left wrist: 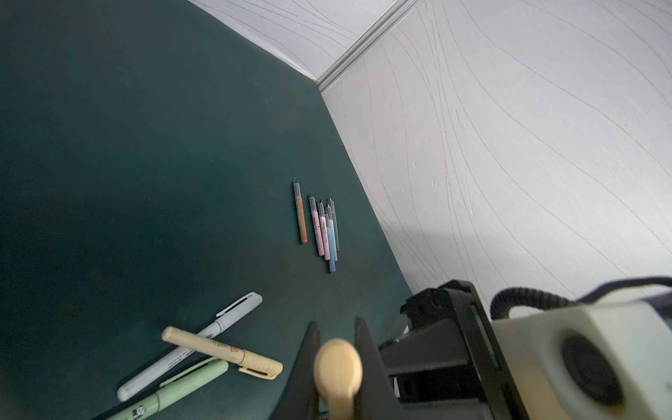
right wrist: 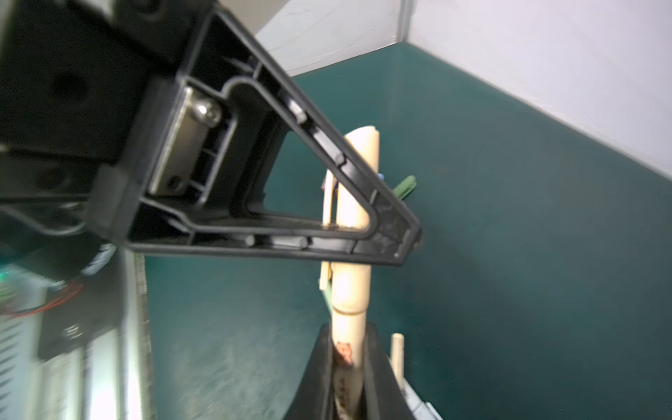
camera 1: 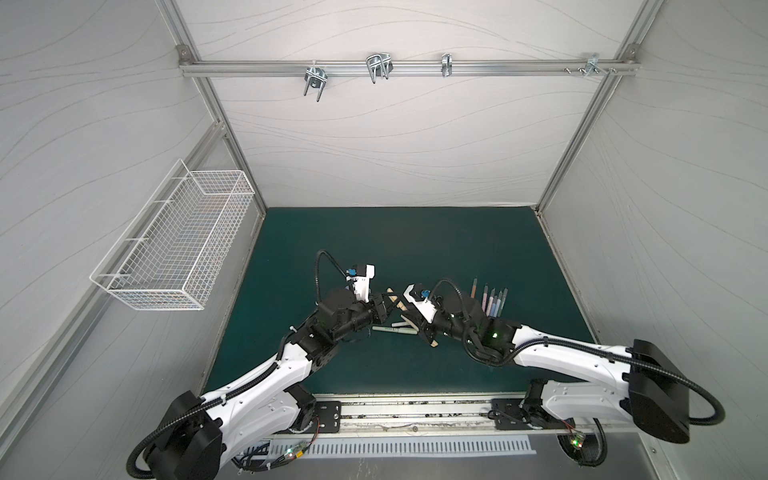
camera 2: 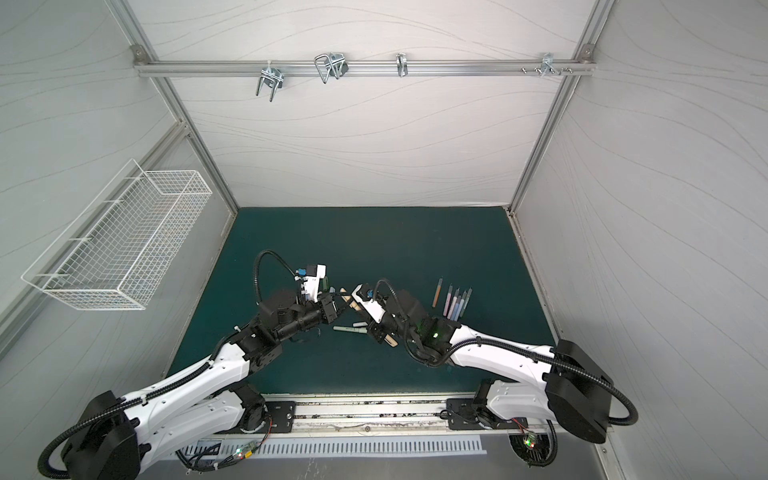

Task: Open the pen caps
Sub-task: 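Pull the pen body with right away from the cap held by left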

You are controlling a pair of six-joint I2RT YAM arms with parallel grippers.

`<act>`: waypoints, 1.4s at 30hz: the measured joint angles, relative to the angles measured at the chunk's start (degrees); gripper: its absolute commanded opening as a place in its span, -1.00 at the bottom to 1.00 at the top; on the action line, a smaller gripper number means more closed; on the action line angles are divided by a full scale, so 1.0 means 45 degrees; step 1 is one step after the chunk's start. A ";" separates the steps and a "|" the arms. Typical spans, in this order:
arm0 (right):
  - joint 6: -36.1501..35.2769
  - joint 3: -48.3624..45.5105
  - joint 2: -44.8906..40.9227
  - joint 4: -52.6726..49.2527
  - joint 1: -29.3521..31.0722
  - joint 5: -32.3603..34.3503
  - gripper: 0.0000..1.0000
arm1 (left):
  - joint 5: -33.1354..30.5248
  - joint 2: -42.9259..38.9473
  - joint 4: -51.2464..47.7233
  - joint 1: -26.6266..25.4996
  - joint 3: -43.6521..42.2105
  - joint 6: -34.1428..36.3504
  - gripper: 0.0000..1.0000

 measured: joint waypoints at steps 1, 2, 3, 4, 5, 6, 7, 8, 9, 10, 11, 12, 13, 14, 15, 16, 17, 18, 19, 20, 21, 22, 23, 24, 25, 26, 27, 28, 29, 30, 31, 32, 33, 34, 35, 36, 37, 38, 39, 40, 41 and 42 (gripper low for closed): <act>0.0029 0.0073 0.0097 -0.0034 -0.0403 -0.0874 -1.00 | 0.0019 0.0005 0.0019 0.0034 -0.0005 -0.0029 -1.00; 0.0083 0.0151 0.0214 -0.0049 -0.0748 -0.1671 -1.00 | 0.0029 0.0005 0.0019 0.0068 -0.0005 -0.0053 -1.00; 0.0141 0.0223 0.0345 -0.0049 -0.1073 -0.2424 -1.00 | 0.0039 0.0005 0.0024 0.0102 -0.0005 -0.0083 -1.00; 0.0214 0.0277 0.0476 -0.0039 -0.1360 -0.3109 -1.00 | 0.0058 0.0005 0.0024 0.0117 -0.0005 -0.0102 -1.00; 0.0301 0.0316 0.0583 -0.0039 -0.1583 -0.3687 -1.00 | 0.0073 0.0005 0.0015 0.0121 -0.0005 -0.0107 -1.00; 0.0408 0.0340 0.0680 -0.0029 -0.1807 -0.4255 -1.00 | 0.0112 0.0005 0.0015 0.0121 -0.0019 -0.0136 -1.00; 0.0520 0.0374 0.0777 -0.0034 -0.1996 -0.4779 -1.00 | 0.0141 0.0005 0.0010 0.0121 -0.0029 -0.0155 -1.00; 0.0607 0.0403 0.0860 -0.0034 -0.2142 -0.5149 -1.00 | 0.0175 0.0005 0.0010 0.0121 -0.0039 -0.0160 -1.00; 0.0733 0.0427 0.0962 -0.0015 -0.2307 -0.5610 -1.00 | 0.0214 -0.0005 0.0019 0.0121 -0.0053 -0.0180 -1.00; 0.0845 0.0447 0.1059 0.0015 -0.2458 -0.6037 -1.00 | 0.0243 -0.0024 0.0015 0.0121 -0.0063 -0.0185 -1.00; 0.0981 0.0461 0.1161 0.0073 -0.2599 -0.6445 -1.00 | 0.0282 -0.0058 0.0024 0.0126 -0.0097 -0.0194 -1.00; 0.1093 0.0476 0.1253 0.0146 -0.2691 -0.6751 -1.00 | 0.0311 -0.0102 0.0034 0.0136 -0.0131 -0.0194 -1.00; 0.1195 0.0471 0.1331 0.0209 -0.2754 -0.6975 -1.00 | 0.0321 -0.0141 0.0029 0.0141 -0.0170 -0.0209 -1.00; 0.1297 0.0476 0.1379 0.0228 -0.2764 -0.7048 -1.00 | 0.0330 -0.0160 0.0029 0.0155 -0.0199 -0.0214 -1.00; 0.1350 0.0476 0.1384 0.0223 -0.2730 -0.6970 -1.00 | 0.0335 -0.0165 0.0029 0.0165 -0.0223 -0.0233 -1.00; 0.1345 0.0491 0.1379 0.0185 -0.2594 -0.6645 -1.00 | 0.0330 -0.0165 0.0029 0.0185 -0.0243 -0.0243 -1.00; 0.1297 0.0549 0.1355 0.0073 -0.2278 -0.5921 -1.00 | 0.0282 -0.0165 -0.0005 0.0223 -0.0262 -0.0243 -1.00; 0.1185 0.0593 0.1316 -0.0019 -0.1885 -0.5027 -1.00 | 0.0228 -0.0175 -0.0068 0.0301 -0.0291 -0.0257 -1.00; 0.1001 0.0617 0.1243 -0.0097 -0.1321 -0.3667 -1.00 | 0.0180 -0.0194 -0.0121 0.0384 -0.0340 -0.0243 -1.00; 0.0782 0.0602 0.1146 -0.0136 -0.0724 -0.2259 -1.00 | 0.0141 -0.0233 -0.0185 0.0437 -0.0389 -0.0243 -1.00; 0.0641 0.0573 0.1083 -0.0146 -0.0262 -0.1185 -1.00 | 0.0121 -0.0282 -0.0248 0.0471 -0.0418 -0.0238 -1.00; 0.0461 0.0529 0.1020 -0.0141 0.0238 -0.0005 -1.00 | 0.0121 -0.0330 -0.0306 0.0495 -0.0447 -0.0248 -1.00; 0.0325 0.0520 0.0986 -0.0136 0.0617 0.0923 -1.00 | 0.0117 -0.0359 -0.0321 0.0515 -0.0461 -0.0248 -1.00; 0.0194 0.0515 0.0976 -0.0107 0.0908 0.1656 -1.00 | 0.0117 -0.0374 -0.0316 0.0529 -0.0461 -0.0253 -1.00; 0.0053 0.0515 0.0976 -0.0063 0.1195 0.2351 -1.00 | 0.0112 -0.0398 -0.0311 0.0534 -0.0461 -0.0253 -1.00; -0.0083 0.0515 0.0976 -0.0049 0.1394 0.2846 -1.00 | 0.0107 -0.0418 -0.0306 0.0539 -0.0461 -0.0253 -1.00; -0.0151 0.0520 0.0976 -0.0053 0.1496 0.3104 -1.00 | 0.0102 -0.0427 -0.0306 0.0539 -0.0461 -0.0262 -1.00; -0.0238 0.0529 0.0976 -0.0058 0.1549 0.3220 -1.00 | 0.0102 -0.0447 -0.0306 0.0544 -0.0461 -0.0277 -1.00; -0.0330 0.0539 0.0976 -0.0058 0.1530 0.3138 -1.00 | 0.0097 -0.0471 -0.0306 0.0554 -0.0461 -0.0282 -1.00; -0.0384 0.0559 0.0976 -0.0097 0.1428 0.2885 -1.00 | 0.0087 -0.0495 -0.0325 0.0559 -0.0471 -0.0287 -1.00; -0.0423 0.0593 0.0976 -0.0165 0.1214 0.2356 -1.00 | 0.0068 -0.0520 -0.0345 0.0563 -0.0486 -0.0296 -1.00; -0.0442 0.0651 0.0981 -0.0267 0.0865 0.1545 -1.00 | 0.0049 -0.0549 -0.0345 0.0568 -0.0510 -0.0325 -1.00; -0.0437 0.0699 0.0996 -0.0350 0.0529 0.0792 -1.00 | 0.0049 -0.0568 -0.0340 0.0583 -0.0529 -0.0350 -1.00; -0.0398 0.0777 0.1059 -0.0418 0.0102 -0.0199 -1.00 | 0.0049 -0.0588 -0.0325 0.0597 -0.0539 -0.0389 -1.00; -0.0325 0.0850 0.1156 -0.0423 -0.0316 -0.1190 -1.00 | 0.0034 -0.0636 -0.0311 0.0612 -0.0554 -0.0403 -1.00; -0.0248 0.0903 0.1268 -0.0408 -0.0675 -0.2069 -1.00 | 0.0029 -0.0675 -0.0306 0.0617 -0.0563 -0.0403 -1.00; -0.0097 0.0942 0.1413 -0.0350 -0.1078 -0.3109 -1.00 | 0.0029 -0.0719 -0.0306 0.0617 -0.0583 -0.0408 -1.00; 0.0039 0.0976 0.1540 -0.0301 -0.1365 -0.3852 -1.00 | 0.0039 -0.0758 -0.0306 0.0617 -0.0607 -0.0413 -1.00; 0.0204 0.0996 0.1739 -0.0204 -0.1700 -0.4760 -1.00 | 0.0049 -0.0782 -0.0301 0.0622 -0.0622 -0.0418 -1.00; 0.0384 0.1020 0.1943 -0.0117 -0.1953 -0.5474 -1.00 | 0.0053 -0.0797 -0.0311 0.0622 -0.0631 -0.0423 -1.00; 0.0515 0.1059 0.2118 -0.0039 -0.2147 -0.6042 -1.00 | 0.0053 -0.0801 -0.0316 0.0622 -0.0651 -0.0423 -1.00; 0.0670 0.1078 0.2312 0.0029 -0.2331 -0.6591 -1.00 | 0.0063 -0.0806 -0.0330 0.0631 -0.0675 -0.0423 -1.00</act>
